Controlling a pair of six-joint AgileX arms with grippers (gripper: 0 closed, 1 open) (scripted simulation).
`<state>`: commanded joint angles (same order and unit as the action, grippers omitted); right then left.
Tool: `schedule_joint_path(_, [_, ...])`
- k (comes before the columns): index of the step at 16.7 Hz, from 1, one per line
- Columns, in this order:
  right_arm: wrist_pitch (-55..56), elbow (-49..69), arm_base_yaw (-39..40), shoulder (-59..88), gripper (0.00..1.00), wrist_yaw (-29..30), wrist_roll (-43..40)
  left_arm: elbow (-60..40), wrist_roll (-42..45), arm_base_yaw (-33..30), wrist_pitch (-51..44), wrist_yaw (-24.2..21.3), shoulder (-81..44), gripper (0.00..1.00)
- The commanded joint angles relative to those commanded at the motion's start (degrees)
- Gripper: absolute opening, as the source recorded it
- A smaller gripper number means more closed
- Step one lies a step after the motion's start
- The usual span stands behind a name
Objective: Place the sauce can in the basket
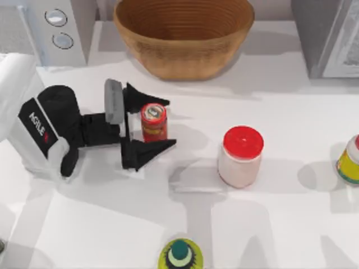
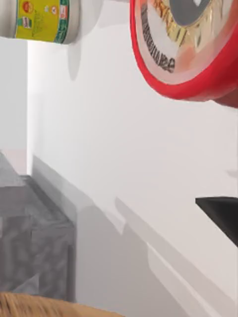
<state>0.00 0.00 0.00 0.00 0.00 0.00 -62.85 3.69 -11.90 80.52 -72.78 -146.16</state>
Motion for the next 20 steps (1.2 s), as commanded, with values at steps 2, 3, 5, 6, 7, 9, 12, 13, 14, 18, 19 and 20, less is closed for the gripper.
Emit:
schedule_joint_path(2, [0.0, 0.0, 0.0, 0.0, 1.0, 0.0, 0.0, 0.0, 0.0, 0.0, 0.0, 0.0, 0.0, 0.7])
schedule_joint_path(3, [0.0, 0.0, 0.0, 0.0, 1.0, 0.0, 0.0, 0.0, 0.0, 0.0, 0.0, 0.0, 0.0, 0.62])
schedule_joint_path(5, [0.0, 0.0, 0.0, 0.0, 1.0, 0.0, 0.0, 0.0, 0.0, 0.0, 0.0, 0.0, 0.0, 0.47])
schedule_joint_path(6, [0.0, 0.0, 0.0, 0.0, 1.0, 0.0, 0.0, 0.0, 0.0, 0.0, 0.0, 0.0, 0.0, 0.4])
schedule_joint_path(7, [0.0, 0.0, 0.0, 0.0, 1.0, 0.0, 0.0, 0.0, 0.0, 0.0, 0.0, 0.0, 0.0, 0.32])
schedule_joint_path(9, [0.0, 0.0, 0.0, 0.0, 1.0, 0.0, 0.0, 0.0, 0.0, 0.0, 0.0, 0.0, 0.0, 0.17])
schedule_joint_path(12, [0.0, 0.0, 0.0, 0.0, 1.0, 0.0, 0.0, 0.0, 0.0, 0.0, 0.0, 0.0, 0.0, 0.0])
schedule_joint_path(13, [0.0, 0.0, 0.0, 0.0, 1.0, 0.0, 0.0, 0.0, 0.0, 0.0, 0.0, 0.0, 0.0, 0.0])
schedule_joint_path(14, [0.0, 0.0, 0.0, 0.0, 1.0, 0.0, 0.0, 0.0, 0.0, 0.0, 0.0, 0.0, 0.0, 0.0])
schedule_joint_path(18, [0.0, 0.0, 0.0, 0.0, 1.0, 0.0, 0.0, 0.0, 0.0, 0.0, 0.0, 0.0, 0.0, 0.0])
schedule_joint_path(19, [0.0, 0.0, 0.0, 0.0, 1.0, 0.0, 0.0, 0.0, 0.0, 0.0, 0.0, 0.0, 0.0, 0.0])
schedule_joint_path(20, [0.0, 0.0, 0.0, 0.0, 1.0, 0.0, 0.0, 0.1, 0.0, 0.2, -0.1, 0.0, 0.1, 0.0])
